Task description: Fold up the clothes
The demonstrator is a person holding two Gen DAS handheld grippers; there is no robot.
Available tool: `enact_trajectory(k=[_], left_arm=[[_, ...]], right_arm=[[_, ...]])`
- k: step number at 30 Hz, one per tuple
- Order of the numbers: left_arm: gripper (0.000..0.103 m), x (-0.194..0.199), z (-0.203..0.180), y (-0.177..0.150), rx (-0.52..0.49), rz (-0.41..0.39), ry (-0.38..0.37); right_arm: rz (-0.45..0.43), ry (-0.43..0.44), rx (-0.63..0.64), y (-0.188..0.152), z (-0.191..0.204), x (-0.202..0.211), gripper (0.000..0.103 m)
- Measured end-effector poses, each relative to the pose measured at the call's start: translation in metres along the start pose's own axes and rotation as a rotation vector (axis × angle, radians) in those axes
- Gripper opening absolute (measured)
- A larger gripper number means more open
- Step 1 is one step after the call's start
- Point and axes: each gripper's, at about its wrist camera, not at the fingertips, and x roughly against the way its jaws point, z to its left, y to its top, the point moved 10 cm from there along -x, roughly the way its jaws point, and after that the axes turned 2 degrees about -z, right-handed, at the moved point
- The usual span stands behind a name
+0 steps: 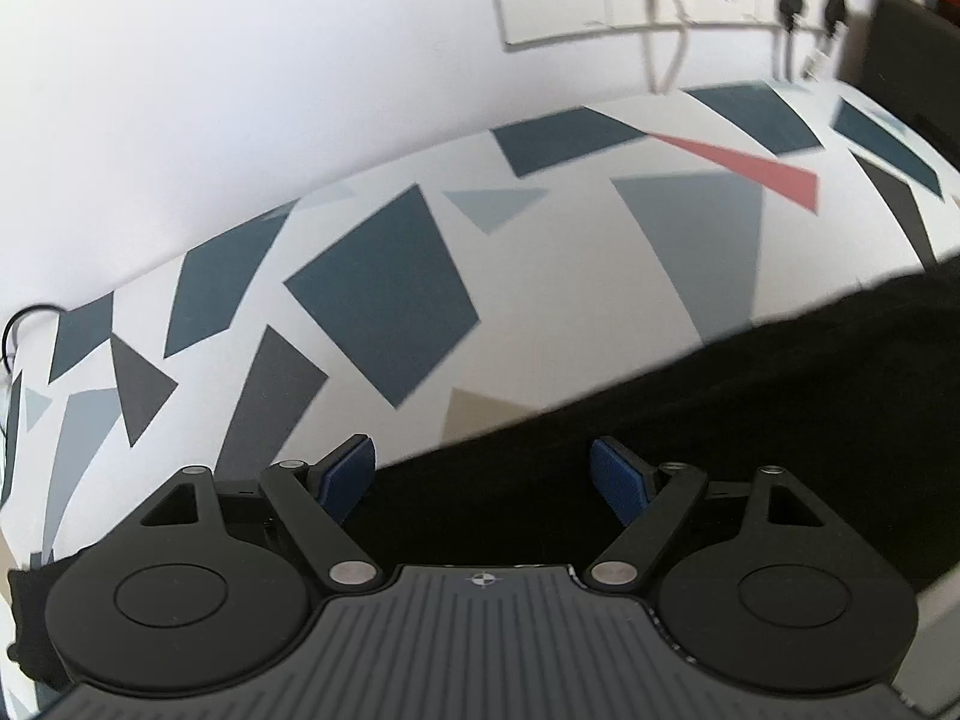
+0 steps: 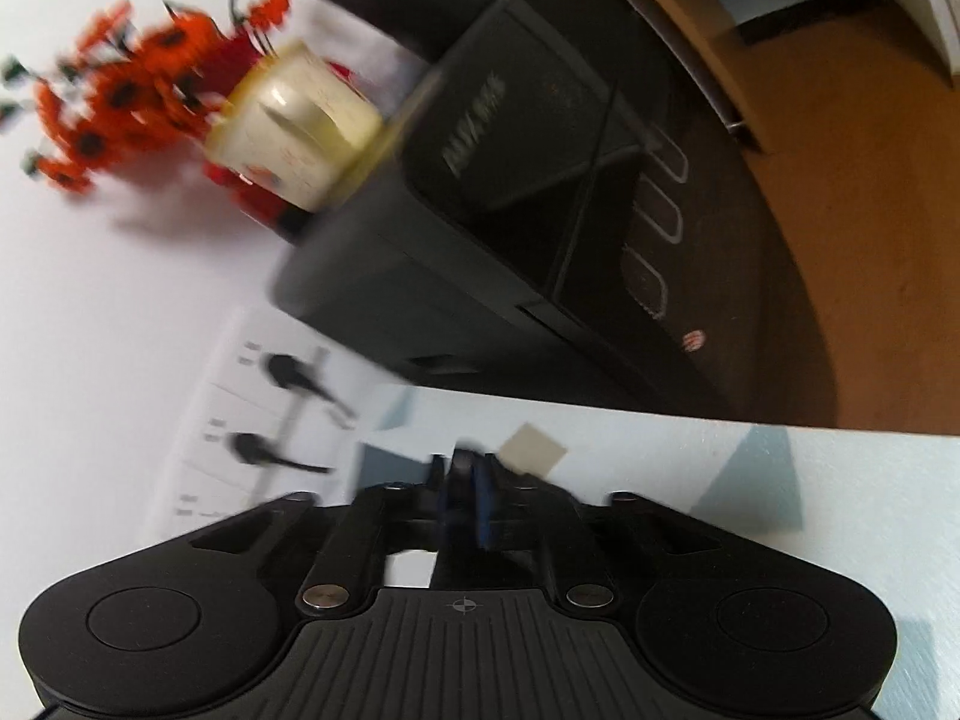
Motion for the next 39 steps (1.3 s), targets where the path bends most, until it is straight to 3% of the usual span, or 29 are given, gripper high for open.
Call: enact_trajectory(k=[3,5,7,8,10,21,27,30,35,39], left_arm=[[0.081,-0.001,0.000,0.004,0.005,-0.007,-0.005],[0.081,-0.002,-0.002,0.005,-0.009,-0.009,-0.010],[0.081,-0.005,-0.004,0.004,-0.022,-0.006,-0.011],[0.082,-0.006,-0.003,0.003,-0.012,-0.005,-0.010],[0.083,-0.007,-0.002,0.002,0.014,-0.005,-0.009],[0.083,0.020,0.014,-0.003,0.077,-0.034,-0.012],[0.084,0.065,0.089,-0.043,0.429,-0.100,-0.017],[0.084,0.079,0.123,-0.081,0.604,-0.054,-0.009],[0.085,0.088,0.171,-0.150,0.778,0.037,0.051],[0.090,0.085,0.208,-0.163,0.894,-0.004,0.055]], right_arm=[[0.047,0.021,0.131,-0.012,0.017,0.002,0.039],[0.098,0.040,0.296,-0.031,0.031,0.010,0.054],[0.164,0.034,0.484,-0.057,0.044,0.017,0.062],[0.199,0.021,0.584,-0.072,0.049,0.020,0.064],[0.208,0.000,0.649,-0.081,0.051,0.009,0.067],[0.230,-0.094,0.909,-0.121,0.064,-0.051,0.064],[0.292,-0.006,0.889,-0.166,0.080,-0.022,0.084],[0.323,0.038,0.879,-0.189,0.088,-0.008,0.093],[0.373,0.112,0.860,-0.226,0.101,0.017,0.094],[0.407,0.127,0.874,-0.260,0.117,0.029,0.094]])
